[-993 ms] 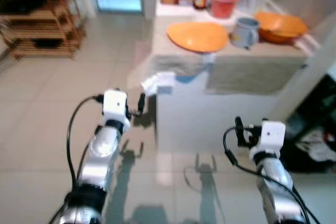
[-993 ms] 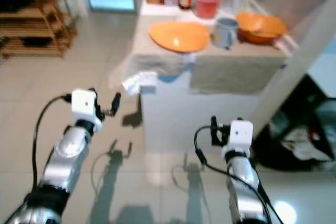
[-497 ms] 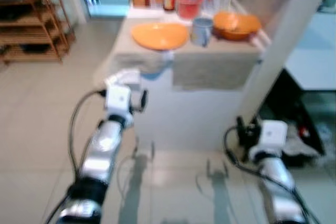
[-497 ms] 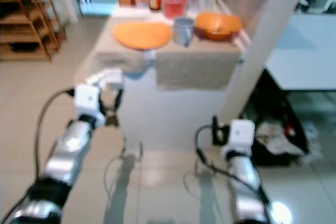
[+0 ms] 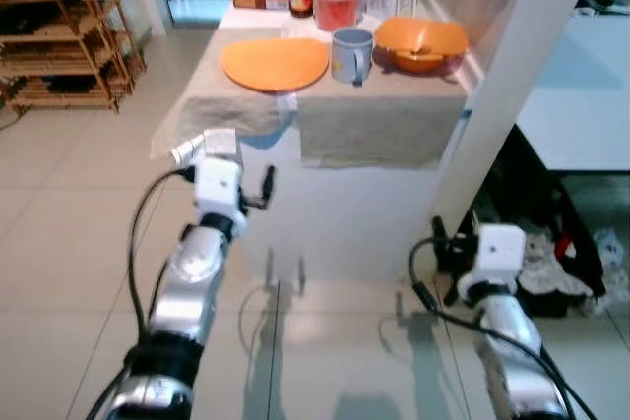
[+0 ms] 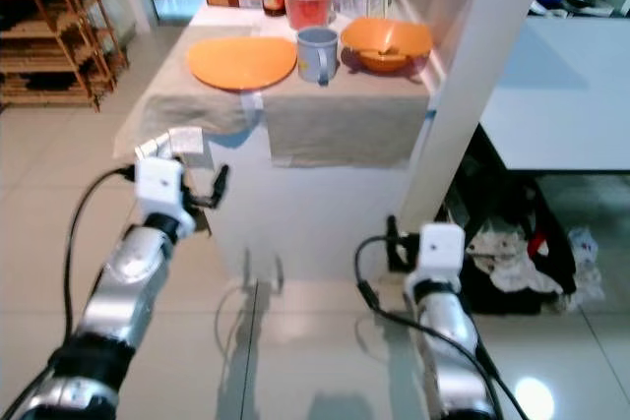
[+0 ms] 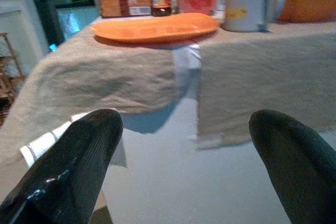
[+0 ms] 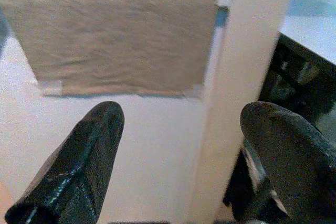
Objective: Setting the table
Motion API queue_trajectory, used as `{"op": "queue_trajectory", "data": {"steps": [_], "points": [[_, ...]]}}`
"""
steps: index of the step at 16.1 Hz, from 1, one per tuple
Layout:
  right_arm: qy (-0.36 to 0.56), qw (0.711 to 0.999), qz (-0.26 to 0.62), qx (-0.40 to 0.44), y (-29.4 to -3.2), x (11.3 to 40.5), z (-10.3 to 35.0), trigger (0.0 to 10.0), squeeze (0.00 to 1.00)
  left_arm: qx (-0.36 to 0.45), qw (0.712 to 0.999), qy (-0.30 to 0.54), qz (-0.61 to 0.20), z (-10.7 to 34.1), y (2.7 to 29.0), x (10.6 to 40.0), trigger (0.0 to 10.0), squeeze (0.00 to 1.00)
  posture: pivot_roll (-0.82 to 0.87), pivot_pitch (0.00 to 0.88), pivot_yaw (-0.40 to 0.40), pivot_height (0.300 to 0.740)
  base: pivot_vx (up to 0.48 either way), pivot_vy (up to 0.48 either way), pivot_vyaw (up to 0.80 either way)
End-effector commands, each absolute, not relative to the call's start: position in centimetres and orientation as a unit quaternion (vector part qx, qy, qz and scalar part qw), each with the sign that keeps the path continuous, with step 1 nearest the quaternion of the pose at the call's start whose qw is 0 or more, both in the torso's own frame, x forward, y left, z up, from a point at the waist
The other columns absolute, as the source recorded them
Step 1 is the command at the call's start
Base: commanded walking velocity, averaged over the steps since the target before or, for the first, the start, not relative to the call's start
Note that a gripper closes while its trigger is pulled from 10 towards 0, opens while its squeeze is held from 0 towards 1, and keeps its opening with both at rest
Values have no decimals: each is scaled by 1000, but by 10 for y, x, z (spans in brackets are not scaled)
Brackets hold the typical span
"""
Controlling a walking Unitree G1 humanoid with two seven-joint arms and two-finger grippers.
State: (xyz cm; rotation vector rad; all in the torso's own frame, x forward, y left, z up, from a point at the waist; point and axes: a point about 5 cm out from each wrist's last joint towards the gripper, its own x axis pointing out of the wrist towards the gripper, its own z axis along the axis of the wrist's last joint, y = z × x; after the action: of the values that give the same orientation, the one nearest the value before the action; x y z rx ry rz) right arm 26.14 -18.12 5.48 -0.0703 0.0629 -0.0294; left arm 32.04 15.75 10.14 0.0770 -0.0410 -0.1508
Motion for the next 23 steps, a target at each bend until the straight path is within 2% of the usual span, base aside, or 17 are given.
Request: {"op": "queue_trajectory", "data": {"steps": [1, 9, 14, 16, 17, 19, 20, 23], "points": [[13, 999, -14, -42, -183, 265, 64, 10000, 0, 33, 995, -40, -82, 111, 152, 324, 10000, 0, -65, 0, 19, 740, 461, 0, 0], [8, 999, 1, -40, -177, 269, 69, 10000, 0, 34, 995, -65, -66, 122, 155, 325, 10000, 0, -54, 0, 16, 740, 459, 0, 0], [17, 999, 0, -38, -178, 265, 65, 10000, 0, 45, 994, -87, -56, 145, 159, 334, 10000, 0, -54, 0, 16, 740, 0, 0, 0], [19, 999, 0, -38, -178, 265, 65, 10000, 0, 24, 992, -113, -53, 181, 163, 351, 10000, 0, -55, 0, 15, 740, 0, 0, 0], [20, 999, 0, -38, -178, 265, 64, 10000, 0, 19, 992, -110, -55, 184, 163, 354, 10000, 0, -56, 0, 15, 740, 0, 0, 0], [21, 999, 0, -36, -178, 265, 64, 10000, 0, -34, 996, -67, -46, 182, 168, 366, 10000, 0, -56, 0, 17, 740, 0, 0, 0], [21, 999, 0, -35, -178, 266, 64, 10000, 0, -97, 994, -27, -42, 176, 168, 374, 10000, 0, -55, 0, 17, 740, 0, 0, 0], [22, 999, 2, -34, -176, 266, 64, 10000, 0, -199, 979, 32, -40, 180, 160, 395, 10000, 0, -57, 0, 17, 740, 0, 0, 0]]}}
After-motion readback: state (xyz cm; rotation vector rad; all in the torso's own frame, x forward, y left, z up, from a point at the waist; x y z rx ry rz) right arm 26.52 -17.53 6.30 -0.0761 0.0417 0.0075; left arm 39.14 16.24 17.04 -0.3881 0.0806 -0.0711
